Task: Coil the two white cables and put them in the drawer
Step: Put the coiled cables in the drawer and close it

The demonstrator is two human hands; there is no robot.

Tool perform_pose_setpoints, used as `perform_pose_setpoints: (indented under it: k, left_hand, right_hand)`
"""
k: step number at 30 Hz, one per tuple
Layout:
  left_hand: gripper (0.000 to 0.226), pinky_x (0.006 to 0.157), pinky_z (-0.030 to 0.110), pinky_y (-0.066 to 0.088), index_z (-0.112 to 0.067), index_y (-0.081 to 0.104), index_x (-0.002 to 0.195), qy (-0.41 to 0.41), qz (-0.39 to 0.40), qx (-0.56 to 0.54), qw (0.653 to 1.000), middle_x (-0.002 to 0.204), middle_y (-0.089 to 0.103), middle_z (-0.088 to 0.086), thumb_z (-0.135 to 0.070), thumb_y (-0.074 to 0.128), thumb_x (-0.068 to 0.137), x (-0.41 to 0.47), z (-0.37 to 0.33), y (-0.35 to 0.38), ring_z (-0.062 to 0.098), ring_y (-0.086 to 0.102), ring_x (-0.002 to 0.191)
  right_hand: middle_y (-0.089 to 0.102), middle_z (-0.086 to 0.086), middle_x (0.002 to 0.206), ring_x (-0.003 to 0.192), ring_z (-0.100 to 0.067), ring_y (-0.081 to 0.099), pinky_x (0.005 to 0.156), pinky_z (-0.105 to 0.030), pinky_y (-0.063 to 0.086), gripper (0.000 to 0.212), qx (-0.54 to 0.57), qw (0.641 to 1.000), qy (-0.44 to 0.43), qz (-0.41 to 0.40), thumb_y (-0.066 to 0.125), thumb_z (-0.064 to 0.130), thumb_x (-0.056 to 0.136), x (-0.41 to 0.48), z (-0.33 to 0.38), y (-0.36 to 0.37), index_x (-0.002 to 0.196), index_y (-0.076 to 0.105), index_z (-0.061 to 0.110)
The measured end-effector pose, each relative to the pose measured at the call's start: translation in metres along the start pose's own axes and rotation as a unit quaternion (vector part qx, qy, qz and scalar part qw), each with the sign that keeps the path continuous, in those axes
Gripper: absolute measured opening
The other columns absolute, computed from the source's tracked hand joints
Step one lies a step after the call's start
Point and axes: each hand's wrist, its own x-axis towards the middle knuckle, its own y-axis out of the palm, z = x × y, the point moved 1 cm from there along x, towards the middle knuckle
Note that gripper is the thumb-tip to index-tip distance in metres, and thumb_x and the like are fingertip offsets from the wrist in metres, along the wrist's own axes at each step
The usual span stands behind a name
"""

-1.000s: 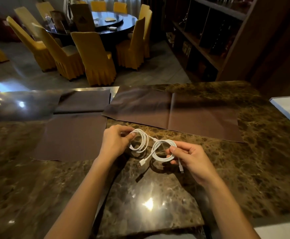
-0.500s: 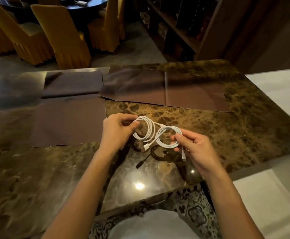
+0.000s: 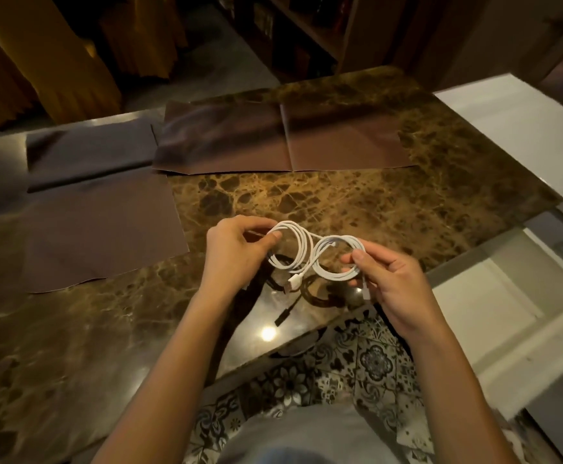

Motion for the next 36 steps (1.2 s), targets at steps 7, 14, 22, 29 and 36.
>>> perform_pose_setpoints:
  k: [7, 14, 22, 29, 36]
  left_hand:
    - [0.019, 0.080, 0.026, 0.063, -0.024, 0.080, 0.105, 0.008, 0.040, 0.010, 0.999, 0.093, 0.078, -0.010, -0.025, 0.079, 0.087, -0.018, -0.039, 0.062, 0.001, 0.073, 0.080]
    - [0.012, 0.073, 0.024, 0.062, -0.028, 0.083, 0.096, 0.005, 0.100, 0.013, 0.995, 0.082, 0.079, -0.013, -0.026, 0.080, 0.085, -0.048, -0.093, 0.156, -0.002, 0.074, 0.072]
    - [0.009, 0.076, 0.035, 0.064, -0.025, 0.083, 0.092, 0.023, 0.144, 0.028, 0.989, 0.077, 0.080, -0.009, -0.027, 0.081, 0.084, -0.081, -0.134, 0.251, 0.005, 0.076, 0.072]
    - [0.006, 0.074, 0.039, 0.064, -0.025, 0.080, 0.091, 0.004, 0.167, 0.041, 0.985, 0.076, 0.078, -0.006, -0.028, 0.080, 0.086, -0.095, -0.138, 0.297, 0.010, 0.074, 0.072]
    - [0.003, 0.072, 0.037, 0.063, -0.026, 0.078, 0.090, 0.001, 0.218, 0.069, 0.973, 0.076, 0.075, -0.008, -0.026, 0.076, 0.088, -0.078, -0.126, 0.332, 0.010, 0.073, 0.068]
  right_hand:
    - [0.079, -0.012, 0.099, 0.090, -0.020, 0.071, 0.082, -0.041, 0.054, 0.022, 0.037, 0.998, -0.015, -0.046, 0.064, 0.015, 0.096, -0.030, -0.001, -0.063, 0.108, 0.080, 0.023]
    - [0.079, -0.007, 0.089, 0.077, -0.011, 0.070, 0.066, -0.024, 0.056, 0.021, 0.065, 0.990, -0.007, -0.122, 0.062, 0.008, 0.097, -0.073, -0.012, -0.160, 0.109, 0.078, 0.017]
    - [0.080, -0.006, 0.090, 0.085, -0.010, 0.071, 0.069, -0.027, 0.056, 0.021, 0.080, 0.984, 0.010, -0.160, 0.065, 0.010, 0.097, -0.114, -0.025, -0.257, 0.110, 0.077, 0.022]
    - [0.079, -0.007, 0.090, 0.086, -0.012, 0.072, 0.067, -0.026, 0.056, 0.023, 0.066, 0.978, 0.032, -0.197, 0.064, 0.010, 0.097, -0.126, -0.040, -0.310, 0.117, 0.076, 0.011]
    - [0.078, -0.006, 0.087, 0.079, -0.014, 0.070, 0.069, -0.030, 0.060, 0.020, 0.055, 0.970, 0.047, -0.233, 0.063, 0.010, 0.099, -0.105, -0.046, -0.330, 0.109, 0.078, 0.019]
